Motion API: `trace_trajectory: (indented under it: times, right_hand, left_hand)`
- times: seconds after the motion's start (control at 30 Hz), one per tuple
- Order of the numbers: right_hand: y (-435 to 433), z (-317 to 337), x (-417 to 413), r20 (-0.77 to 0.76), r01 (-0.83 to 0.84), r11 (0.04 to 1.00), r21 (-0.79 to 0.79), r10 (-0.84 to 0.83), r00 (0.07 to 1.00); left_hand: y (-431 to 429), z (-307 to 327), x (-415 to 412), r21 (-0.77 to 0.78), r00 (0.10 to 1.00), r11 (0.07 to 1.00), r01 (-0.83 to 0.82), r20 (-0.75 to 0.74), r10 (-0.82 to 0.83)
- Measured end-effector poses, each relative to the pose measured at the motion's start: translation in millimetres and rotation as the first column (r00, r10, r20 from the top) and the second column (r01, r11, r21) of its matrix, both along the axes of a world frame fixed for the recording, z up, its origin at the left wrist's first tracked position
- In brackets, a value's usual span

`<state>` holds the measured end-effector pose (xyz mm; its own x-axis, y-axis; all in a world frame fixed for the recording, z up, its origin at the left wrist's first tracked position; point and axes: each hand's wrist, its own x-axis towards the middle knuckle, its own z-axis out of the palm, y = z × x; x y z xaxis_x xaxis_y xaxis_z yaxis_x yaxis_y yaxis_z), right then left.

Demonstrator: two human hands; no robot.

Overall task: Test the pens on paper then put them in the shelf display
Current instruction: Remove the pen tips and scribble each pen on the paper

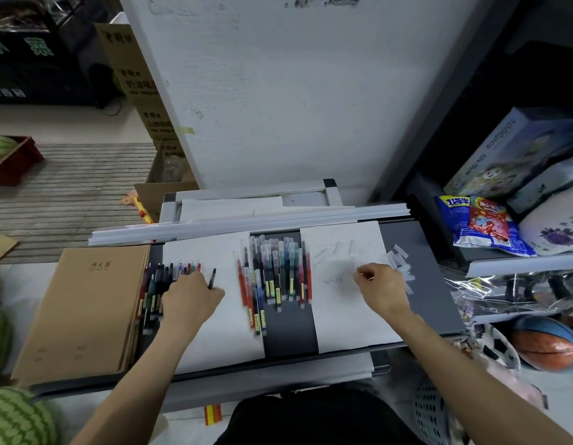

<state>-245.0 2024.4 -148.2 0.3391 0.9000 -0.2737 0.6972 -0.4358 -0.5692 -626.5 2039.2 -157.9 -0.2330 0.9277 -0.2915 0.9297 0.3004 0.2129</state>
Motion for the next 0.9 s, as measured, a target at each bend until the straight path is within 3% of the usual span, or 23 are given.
trace_trajectory:
  times: [0.07, 0.17, 0.27, 0.4, 0.57, 0.77, 0.9]
  right_hand:
    - [-4.5, 13.0, -12.3, -0.300, 0.084, 0.996, 0.009, -0.077, 0.951]
    - [-14.7, 36.8, -31.7, -0.739, 0.173, 0.983, -0.058, -0.159, 0.655]
    - [-25.1, 61.2, -46.7, -0.891, 0.164, 0.982, -0.096, -0.159, 0.426]
    - [-36.0, 88.4, -65.5, -0.957, 0.220, 0.973, -0.075, -0.132, 0.258]
    - [-46.4, 110.2, -81.5, -0.956, 0.237, 0.970, 0.046, -0.026, 0.293]
    - [-51.0, 118.9, -91.8, -0.918, 0.229, 0.960, 0.160, 0.060, 0.391]
    - [-53.9, 120.5, -97.0, -0.852, 0.168, 0.953, 0.252, 0.137, 0.505]
  left_hand:
    - [-5.7, 10.6, 3.5, 0.050, 0.990, 0.998, -0.030, 0.138, 0.023]
    - [-17.2, 36.6, 17.6, 0.056, 0.939, 0.998, -0.025, 0.344, 0.004]
    - [-35.9, 64.2, 35.4, 0.058, 0.842, 0.995, 0.083, 0.529, -0.101]
    - [-65.9, 93.0, 57.9, 0.159, 0.689, 0.966, 0.205, 0.678, -0.258]
    - [-89.9, 112.1, 75.2, 0.242, 0.541, 0.950, 0.198, 0.781, -0.312]
    - [-94.0, 120.2, 79.0, 0.253, 0.559, 0.954, 0.159, 0.774, -0.298]
    - [-91.5, 120.5, 75.7, 0.257, 0.583, 0.950, 0.177, 0.751, -0.311]
